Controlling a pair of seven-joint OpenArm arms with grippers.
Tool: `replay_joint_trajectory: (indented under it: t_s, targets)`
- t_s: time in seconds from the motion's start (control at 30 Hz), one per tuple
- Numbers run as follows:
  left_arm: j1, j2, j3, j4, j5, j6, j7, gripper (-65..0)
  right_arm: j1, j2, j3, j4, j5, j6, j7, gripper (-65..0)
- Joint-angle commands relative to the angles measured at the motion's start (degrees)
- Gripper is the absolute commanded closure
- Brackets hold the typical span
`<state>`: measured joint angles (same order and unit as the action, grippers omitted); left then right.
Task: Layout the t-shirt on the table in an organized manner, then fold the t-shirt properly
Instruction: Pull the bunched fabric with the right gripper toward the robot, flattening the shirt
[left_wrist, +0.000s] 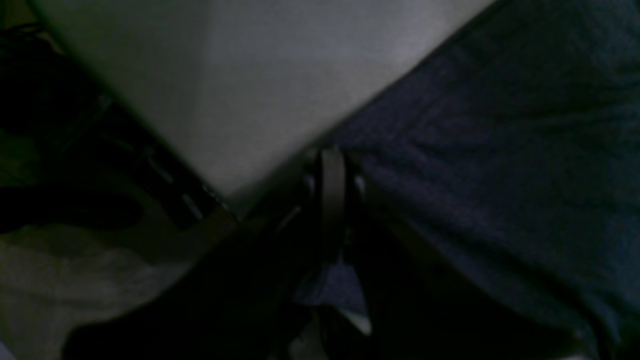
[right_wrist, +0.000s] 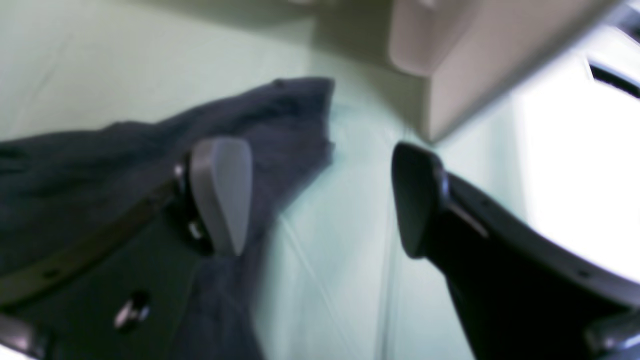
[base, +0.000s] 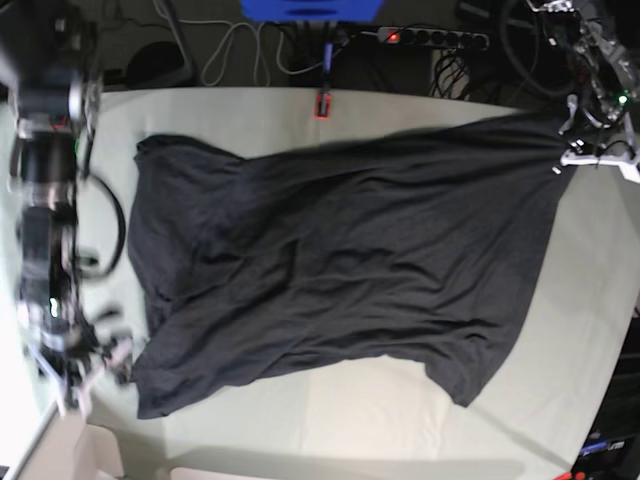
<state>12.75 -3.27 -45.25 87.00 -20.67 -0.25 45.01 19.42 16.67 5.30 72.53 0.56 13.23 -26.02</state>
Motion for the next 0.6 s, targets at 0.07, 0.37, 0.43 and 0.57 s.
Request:
replay_joint_trajectory:
  t_s: [0.07,0.37,0.43,0.57]
  targets:
    - [-0.2,-0.7,0.1,1.0,0.0,-0.1,-0.9,0.0,-9.1,-1.9,-0.1,11.6,0.6,0.3,-1.4,-45.2]
    - [-0.3,-0.9,-0.1,0.7,0.0,-0.1,-1.2,0.0,-32.8,-8.4,0.1,26.3,0.5,0.2,-9.4,-45.3]
    - [-0.3,-0.9,-0.2,0.5,0.0,-0.1,-1.2,0.0,-35.5,-9.3,0.3,26.1,0.5,0.1,-9.4,-45.4]
    - [-0.4,-0.9,-0.2,0.5,0.0,-0.1,-1.3,0.0,-38.1,-12.0,4.3,25.6,0.5,0.3,-9.3,-45.4]
